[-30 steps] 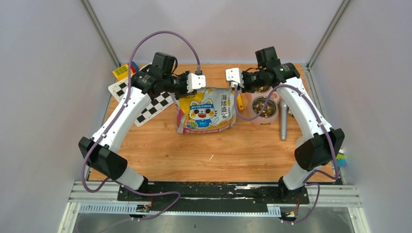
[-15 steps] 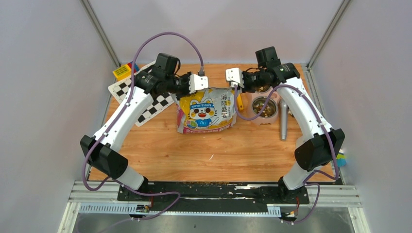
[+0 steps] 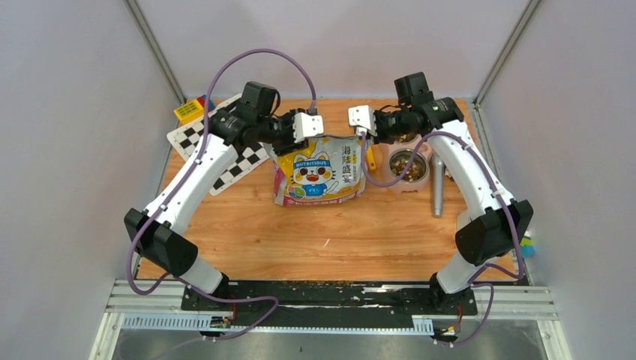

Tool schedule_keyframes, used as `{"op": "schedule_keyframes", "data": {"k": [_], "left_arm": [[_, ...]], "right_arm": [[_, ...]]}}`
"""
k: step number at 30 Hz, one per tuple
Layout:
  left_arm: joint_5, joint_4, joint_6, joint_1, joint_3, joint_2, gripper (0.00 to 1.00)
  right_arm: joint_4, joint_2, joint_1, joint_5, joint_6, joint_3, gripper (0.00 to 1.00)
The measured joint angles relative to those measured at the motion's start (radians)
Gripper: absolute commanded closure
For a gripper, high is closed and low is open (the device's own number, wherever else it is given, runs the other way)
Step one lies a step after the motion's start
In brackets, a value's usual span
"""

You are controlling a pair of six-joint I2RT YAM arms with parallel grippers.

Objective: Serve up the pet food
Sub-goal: Close the pet food bag at the center of the board.

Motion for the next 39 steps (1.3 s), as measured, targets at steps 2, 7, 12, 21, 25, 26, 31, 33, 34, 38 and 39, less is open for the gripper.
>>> {"op": "schedule_keyframes", "data": {"k": [2,7,12,21,25,26,31,33,34,38,39], "left_arm": [[-0.006,0.007,-0.005,-0.003,0.0,0.002,0.42],[-0.008,0.022,-0.011,-0.023,0.002,0.025,0.51],[-0.006,0.018,-0.026,-0.032,0.031,0.071,0.73],[-0.008,0.001,-0.051,-0.038,0.057,0.092,1.0],[-0.008,0.0,-0.054,-0.038,0.058,0.092,1.0],[-0.008,0.0,-0.055,-0.038,0.058,0.092,0.85],[-0.017,0.002,-0.06,-0.038,0.071,0.092,0.37],[-0.019,0.018,-0.07,-0.038,0.078,0.092,0.35],[-0.019,0.028,-0.072,-0.038,0.078,0.09,0.35],[-0.019,0.037,-0.074,-0.039,0.078,0.089,0.41],[-0.019,0.038,-0.074,-0.04,0.078,0.089,0.46]], "right_arm": [[0.0,-0.001,0.002,0.003,0.0,0.0,1.0],[0.0,-0.002,0.006,0.008,0.0,0.0,1.0],[0.004,-0.002,0.01,0.018,0.0,0.0,1.0],[0.007,-0.003,0.011,0.034,0.0,0.0,1.0],[0.007,-0.003,0.011,0.034,0.0,0.0,1.0],[0.007,-0.003,0.011,0.034,0.0,0.0,1.0],[0.004,-0.006,0.012,0.032,0.0,0.0,1.0],[0.0,-0.01,0.013,0.031,0.0,-0.002,1.0],[0.0,-0.012,0.014,0.032,0.0,-0.005,1.0],[0.0,-0.015,0.018,0.034,0.0,-0.006,1.0],[0.0,-0.015,0.018,0.034,0.0,-0.006,1.0]]}}
